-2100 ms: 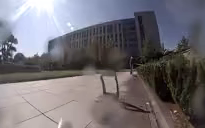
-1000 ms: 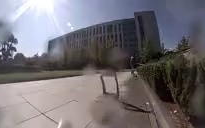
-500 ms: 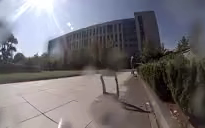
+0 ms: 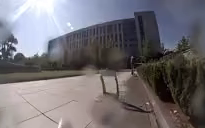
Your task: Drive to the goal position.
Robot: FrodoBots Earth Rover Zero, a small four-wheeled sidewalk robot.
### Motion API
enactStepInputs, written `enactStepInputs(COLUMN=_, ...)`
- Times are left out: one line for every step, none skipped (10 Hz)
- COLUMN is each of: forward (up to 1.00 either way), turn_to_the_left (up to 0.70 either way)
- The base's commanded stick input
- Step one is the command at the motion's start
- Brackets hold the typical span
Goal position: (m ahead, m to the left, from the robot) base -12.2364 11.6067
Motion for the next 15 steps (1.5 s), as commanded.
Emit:
enactStepInputs(forward=0.05, turn_to_the_left=0.00)
enactStepInputs(forward=0.05, turn_to_the_left=0.00)
enactStepInputs(forward=0.05, turn_to_the_left=0.00)
enactStepInputs(forward=0.05, turn_to_the_left=0.00)
enactStepInputs(forward=0.05, turn_to_the_left=0.00)
enactStepInputs(forward=0.05, turn_to_the_left=0.00)
enactStepInputs(forward=0.05, turn_to_the_left=0.00)
enactStepInputs(forward=0.05, turn_to_the_left=0.00)
enactStepInputs(forward=0.05, turn_to_the_left=0.00)
enactStepInputs(forward=0.05, turn_to_the_left=0.00)
enactStepInputs(forward=0.05, turn_to_the_left=0.00)
enactStepInputs(forward=0.05, turn_to_the_left=0.00)
enactStepInputs(forward=0.05, turn_to_the_left=0.00)
enactStepInputs(forward=0.05, turn_to_the_left=0.00)
enactStepInputs(forward=0.05, turn_to_the_left=0.00)
